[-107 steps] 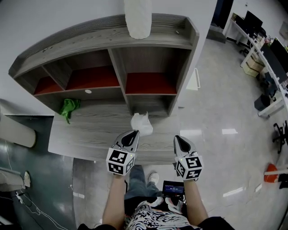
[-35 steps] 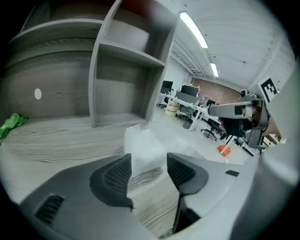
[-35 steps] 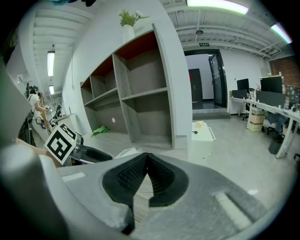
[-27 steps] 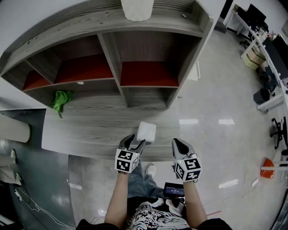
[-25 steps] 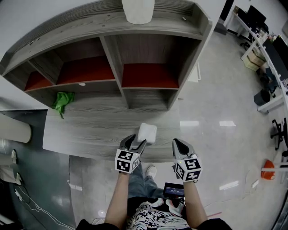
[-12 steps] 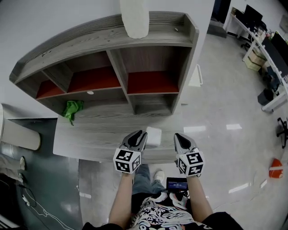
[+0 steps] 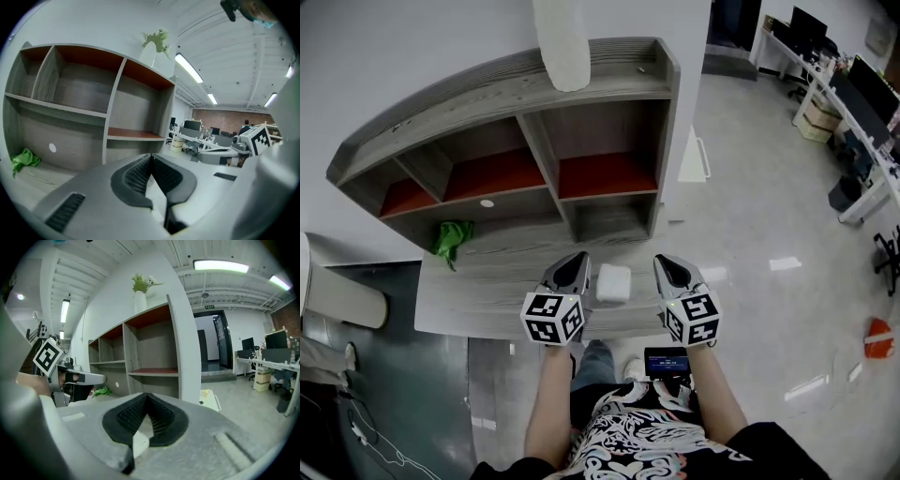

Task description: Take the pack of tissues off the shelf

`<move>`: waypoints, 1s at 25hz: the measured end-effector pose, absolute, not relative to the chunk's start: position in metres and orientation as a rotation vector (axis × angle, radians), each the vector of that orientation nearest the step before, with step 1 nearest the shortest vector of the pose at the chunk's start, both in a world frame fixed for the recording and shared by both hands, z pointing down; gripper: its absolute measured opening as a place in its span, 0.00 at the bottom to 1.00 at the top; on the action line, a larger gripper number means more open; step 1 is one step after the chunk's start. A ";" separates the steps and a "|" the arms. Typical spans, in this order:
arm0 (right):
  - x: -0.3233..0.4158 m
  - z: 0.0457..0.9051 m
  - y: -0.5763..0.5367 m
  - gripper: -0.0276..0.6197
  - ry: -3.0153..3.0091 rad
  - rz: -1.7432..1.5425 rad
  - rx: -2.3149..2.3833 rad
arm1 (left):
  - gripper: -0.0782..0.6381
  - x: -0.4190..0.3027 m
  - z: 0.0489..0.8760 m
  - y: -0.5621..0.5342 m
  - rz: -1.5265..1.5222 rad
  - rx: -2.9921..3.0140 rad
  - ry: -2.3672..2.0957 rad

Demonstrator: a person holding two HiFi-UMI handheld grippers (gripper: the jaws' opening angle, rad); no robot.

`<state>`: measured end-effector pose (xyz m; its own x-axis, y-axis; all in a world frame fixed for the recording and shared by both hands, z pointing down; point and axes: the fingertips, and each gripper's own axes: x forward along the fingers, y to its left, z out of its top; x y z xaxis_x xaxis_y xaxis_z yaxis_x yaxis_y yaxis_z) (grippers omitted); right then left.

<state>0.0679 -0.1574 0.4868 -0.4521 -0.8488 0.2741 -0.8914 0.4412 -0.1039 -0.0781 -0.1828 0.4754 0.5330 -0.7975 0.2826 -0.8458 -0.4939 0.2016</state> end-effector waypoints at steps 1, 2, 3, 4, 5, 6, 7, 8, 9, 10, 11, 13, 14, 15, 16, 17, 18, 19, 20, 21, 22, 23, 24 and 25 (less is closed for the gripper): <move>0.068 0.484 -0.158 0.05 -2.510 0.337 1.532 | 0.12 -0.078 0.473 -0.183 0.217 2.470 -1.365; 0.068 0.482 -0.158 0.05 -2.512 0.328 1.535 | 0.12 -0.078 0.470 -0.183 0.212 2.479 -1.363; 0.068 0.480 -0.159 0.05 -2.513 0.321 1.538 | 0.12 -0.077 0.466 -0.183 0.198 2.487 -1.356; 0.068 0.478 -0.159 0.05 -2.514 0.314 1.543 | 0.12 -0.076 0.461 -0.183 0.175 2.495 -1.342; 0.068 0.476 -0.160 0.05 -2.516 0.309 1.546 | 0.12 -0.075 0.457 -0.184 0.146 2.502 -1.325; 0.068 0.474 -0.160 0.05 -2.518 0.303 1.548 | 0.12 -0.074 0.453 -0.184 0.119 2.506 -1.308; 0.067 0.473 -0.161 0.05 -2.520 0.297 1.548 | 0.12 -0.073 0.450 -0.184 0.095 2.509 -1.294; 0.065 0.473 -0.161 0.05 -2.520 0.290 1.547 | 0.12 -0.073 0.448 -0.184 0.078 2.508 -1.282; 0.064 0.472 -0.161 0.05 -2.520 0.283 1.547 | 0.12 -0.073 0.447 -0.183 0.067 2.508 -1.273; 0.063 0.472 -0.162 0.05 -2.519 0.278 1.546 | 0.12 -0.072 0.447 -0.183 0.062 2.509 -1.265; 0.062 0.472 -0.162 0.05 -2.519 0.276 1.547 | 0.12 -0.072 0.447 -0.182 0.063 2.514 -1.259; 0.061 0.471 -0.161 0.05 -2.519 0.277 1.549 | 0.12 -0.073 0.447 -0.181 0.071 2.525 -1.254; 0.060 0.471 -0.161 0.05 -2.520 0.277 1.550 | 0.12 -0.074 0.446 -0.180 0.075 2.532 -1.257; 0.060 0.471 -0.161 0.05 -2.520 0.277 1.551 | 0.12 -0.075 0.445 -0.180 0.081 2.541 -1.264; 0.059 0.470 -0.162 0.05 -2.521 0.276 1.552 | 0.12 -0.076 0.445 -0.179 0.091 2.552 -1.272; 0.059 0.471 -0.162 0.05 -2.520 0.276 1.553 | 0.12 -0.077 0.445 -0.179 0.104 2.562 -1.278; 0.060 0.471 -0.163 0.05 -2.518 0.278 1.555 | 0.12 -0.078 0.445 -0.178 0.116 2.567 -1.281; 0.061 0.472 -0.163 0.05 -2.515 0.280 1.558 | 0.12 -0.079 0.446 -0.177 0.122 2.569 -1.282; 0.062 0.473 -0.163 0.05 -2.512 0.283 1.561 | 0.12 -0.080 0.446 -0.177 0.121 2.569 -1.283; 0.063 0.474 -0.163 0.05 -2.509 0.287 1.565 | 0.12 -0.082 0.447 -0.176 0.117 2.566 -1.283; 0.064 0.474 -0.164 0.05 -2.507 0.289 1.567 | 0.12 -0.083 0.447 -0.176 0.112 2.563 -1.283; 0.063 0.474 -0.164 0.05 -2.505 0.289 1.567 | 0.12 -0.085 0.448 -0.176 0.106 2.558 -1.283; 0.063 0.474 -0.164 0.05 -2.504 0.288 1.566 | 0.12 -0.087 0.448 -0.176 0.099 2.554 -1.283; 0.062 0.474 -0.164 0.05 -2.503 0.285 1.564 | 0.12 -0.088 0.449 -0.176 0.092 2.549 -1.283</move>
<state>0.0621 -0.1637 0.4743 -0.4327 -0.8666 0.2485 -0.9003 0.4299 -0.0684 -0.0882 -0.1759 0.4489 0.6024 -0.7769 0.1830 -0.7951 -0.5637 0.2239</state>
